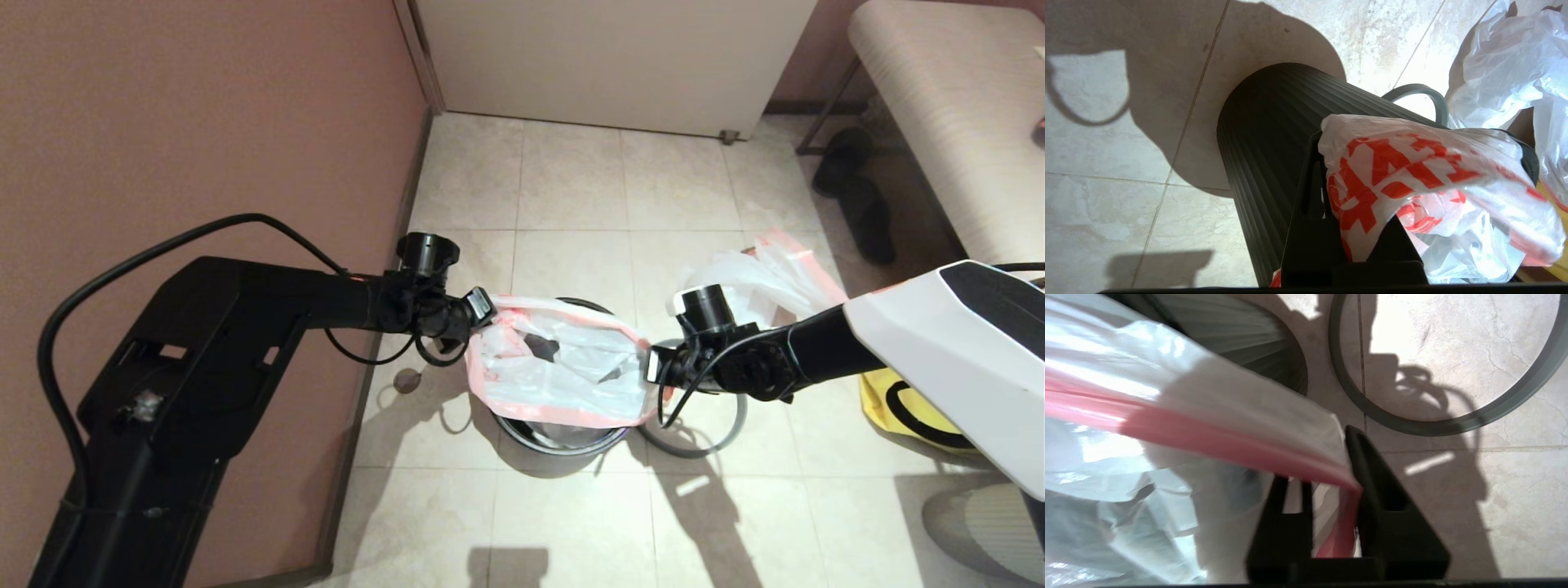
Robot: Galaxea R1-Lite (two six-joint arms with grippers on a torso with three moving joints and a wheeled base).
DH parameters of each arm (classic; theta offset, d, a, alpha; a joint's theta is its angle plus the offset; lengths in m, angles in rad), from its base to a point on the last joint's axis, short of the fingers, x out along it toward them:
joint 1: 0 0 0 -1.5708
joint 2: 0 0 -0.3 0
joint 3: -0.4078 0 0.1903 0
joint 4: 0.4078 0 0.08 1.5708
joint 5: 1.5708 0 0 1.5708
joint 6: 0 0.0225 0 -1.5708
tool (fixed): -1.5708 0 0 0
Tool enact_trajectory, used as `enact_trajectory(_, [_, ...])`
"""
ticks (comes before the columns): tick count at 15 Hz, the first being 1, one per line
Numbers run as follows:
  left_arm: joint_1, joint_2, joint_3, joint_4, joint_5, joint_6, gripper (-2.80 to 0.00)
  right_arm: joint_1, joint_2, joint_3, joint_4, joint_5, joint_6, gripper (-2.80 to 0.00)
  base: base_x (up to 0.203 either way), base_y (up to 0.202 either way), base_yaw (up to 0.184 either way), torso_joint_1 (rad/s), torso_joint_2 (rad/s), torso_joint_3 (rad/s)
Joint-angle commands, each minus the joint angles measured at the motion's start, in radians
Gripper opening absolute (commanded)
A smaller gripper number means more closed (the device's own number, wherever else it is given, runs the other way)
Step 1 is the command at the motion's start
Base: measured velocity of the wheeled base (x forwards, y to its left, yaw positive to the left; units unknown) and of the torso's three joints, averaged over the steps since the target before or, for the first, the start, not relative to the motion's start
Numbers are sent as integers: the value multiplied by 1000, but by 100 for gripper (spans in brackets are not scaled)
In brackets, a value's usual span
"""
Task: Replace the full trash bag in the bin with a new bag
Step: Put the new garbage bag on the trash can
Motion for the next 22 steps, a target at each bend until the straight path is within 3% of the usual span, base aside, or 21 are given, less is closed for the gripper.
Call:
enact_trajectory(1, [1, 2, 0, 0, 10, -4, 0, 2, -4, -1, 8, -1, 1, 0, 0, 0, 0, 0, 0, 0])
enact_trajectory(4, [-5, -51, 2, 23, 10, -4, 0, 14, -46, 0, 97, -3, -2, 0, 0, 0, 0, 0, 0, 0])
enact_trajectory(7, [-16, -116, -45, 185, 4, 15, 0, 44, -107, 12, 182, -25, -2, 0, 0, 0, 0, 0, 0, 0])
enact_trajectory(9, [-31, -175, -56, 311, -15, 140, 0, 76, -147, 17, 256, -28, -2, 0, 0, 0, 0, 0, 0, 0])
enact_trajectory(12, [-62, -238, -57, 410, -23, 216, 0, 131, -191, 22, 360, -57, -20, 0, 0, 0, 0, 0, 0, 0])
enact_trajectory(17, [-64, -328, -56, 459, -46, 226, 0, 189, -247, 85, 396, -58, -21, 0, 0, 0, 0, 0, 0, 0])
enact_trajectory(18, [-63, -335, -56, 481, -42, 252, 0, 204, -246, 101, 396, -58, -21, 0, 0, 0, 0, 0, 0, 0])
enact_trajectory(19, [-60, -336, -58, 499, -30, 285, 0, 210, -238, 106, 395, -58, -21, 0, 0, 0, 0, 0, 0, 0])
enact_trajectory(22, [-58, -361, -57, 508, 19, 293, 0, 213, -243, 108, 395, -56, -21, 0, 0, 0, 0, 0, 0, 0])
